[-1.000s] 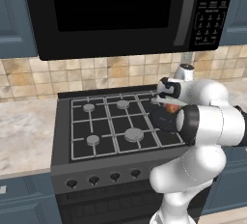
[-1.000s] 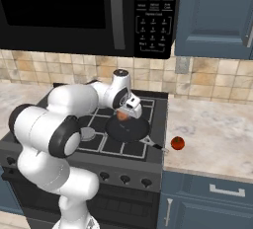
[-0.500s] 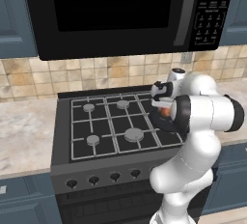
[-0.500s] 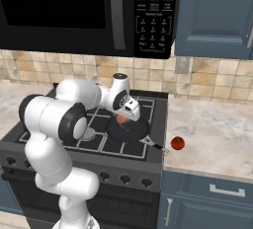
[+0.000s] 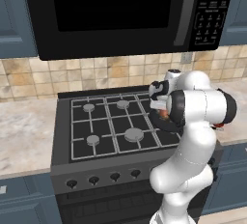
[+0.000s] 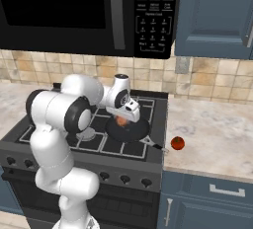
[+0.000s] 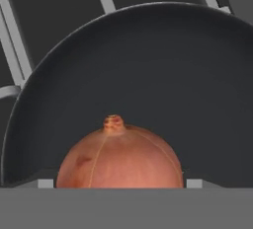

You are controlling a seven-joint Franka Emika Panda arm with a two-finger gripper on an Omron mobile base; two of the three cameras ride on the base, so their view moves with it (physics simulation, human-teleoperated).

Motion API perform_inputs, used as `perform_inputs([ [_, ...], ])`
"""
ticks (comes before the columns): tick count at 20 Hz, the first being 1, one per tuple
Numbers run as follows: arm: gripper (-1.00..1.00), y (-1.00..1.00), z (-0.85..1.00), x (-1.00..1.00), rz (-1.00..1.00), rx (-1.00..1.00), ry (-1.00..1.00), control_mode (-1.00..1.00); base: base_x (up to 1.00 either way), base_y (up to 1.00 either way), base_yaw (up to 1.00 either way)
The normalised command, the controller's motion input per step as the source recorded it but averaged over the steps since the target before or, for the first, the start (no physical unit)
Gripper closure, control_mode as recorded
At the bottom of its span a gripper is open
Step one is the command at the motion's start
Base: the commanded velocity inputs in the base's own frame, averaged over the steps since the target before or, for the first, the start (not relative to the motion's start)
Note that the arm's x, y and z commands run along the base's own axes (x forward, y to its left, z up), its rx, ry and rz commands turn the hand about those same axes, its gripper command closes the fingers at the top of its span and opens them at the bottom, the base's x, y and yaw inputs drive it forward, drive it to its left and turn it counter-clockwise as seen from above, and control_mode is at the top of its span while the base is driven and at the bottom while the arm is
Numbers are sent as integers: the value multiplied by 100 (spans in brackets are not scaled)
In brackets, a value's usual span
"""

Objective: Place the pan on the front right burner on the stove. Then place the tomato and the onion in the pan and turn on the front right burner.

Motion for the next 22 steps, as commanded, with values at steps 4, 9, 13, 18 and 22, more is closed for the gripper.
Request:
perform_inputs([
  [4,-100,0,-12,0,0,2,9,-100,0,0,0],
  [9,-100,0,-3,0,0,1,2,-100,0,0,0],
  [13,-100,0,4,-14,0,0,0,-100,0,0,0],
  [18,-100,0,32,-36,0,1,-3,-100,0,0,0],
  [22,-100,-21,74,-54,0,1,-7,-100,0,0,0],
])
